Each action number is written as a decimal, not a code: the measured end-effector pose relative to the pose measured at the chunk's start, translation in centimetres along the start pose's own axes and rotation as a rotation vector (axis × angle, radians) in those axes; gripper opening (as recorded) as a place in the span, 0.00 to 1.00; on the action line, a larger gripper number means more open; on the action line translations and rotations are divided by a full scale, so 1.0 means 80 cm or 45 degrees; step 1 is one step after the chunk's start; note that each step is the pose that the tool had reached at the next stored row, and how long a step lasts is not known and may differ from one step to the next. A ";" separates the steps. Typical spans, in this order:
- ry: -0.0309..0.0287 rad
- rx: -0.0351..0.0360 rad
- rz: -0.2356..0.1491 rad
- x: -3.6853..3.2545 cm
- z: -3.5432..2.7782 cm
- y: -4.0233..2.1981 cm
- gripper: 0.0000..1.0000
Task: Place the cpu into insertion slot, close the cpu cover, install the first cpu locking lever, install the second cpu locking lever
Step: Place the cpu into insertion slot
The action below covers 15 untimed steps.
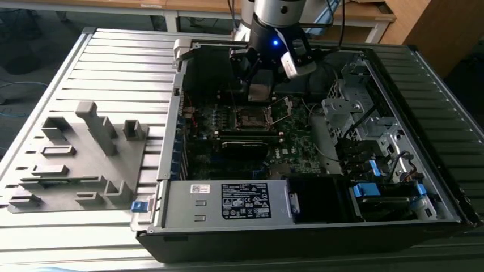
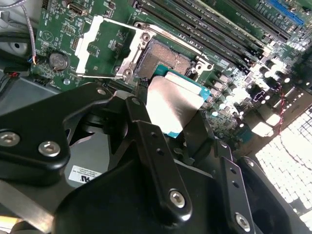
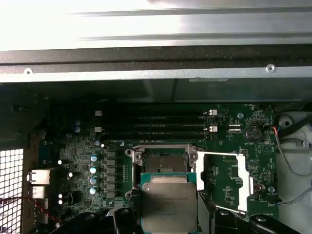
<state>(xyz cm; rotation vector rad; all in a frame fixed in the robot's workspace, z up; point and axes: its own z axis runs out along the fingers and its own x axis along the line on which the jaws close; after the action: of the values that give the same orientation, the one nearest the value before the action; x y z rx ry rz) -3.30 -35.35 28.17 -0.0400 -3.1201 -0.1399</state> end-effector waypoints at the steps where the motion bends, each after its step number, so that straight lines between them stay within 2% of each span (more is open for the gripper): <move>1: 0.0000 0.0000 0.000 0.0000 0.0022 -0.0002 0.54; 5: 0.0000 0.0002 0.000 -0.0002 0.0105 -0.0010 0.54; 12: 0.0000 0.0002 0.000 -0.0001 0.0121 0.0011 0.54; 15: -0.0002 -0.0001 0.000 -0.0002 0.0169 0.0029 0.54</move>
<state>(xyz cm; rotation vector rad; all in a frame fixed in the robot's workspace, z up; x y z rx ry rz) -3.30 -35.00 26.85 -0.0400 -3.1202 -0.1401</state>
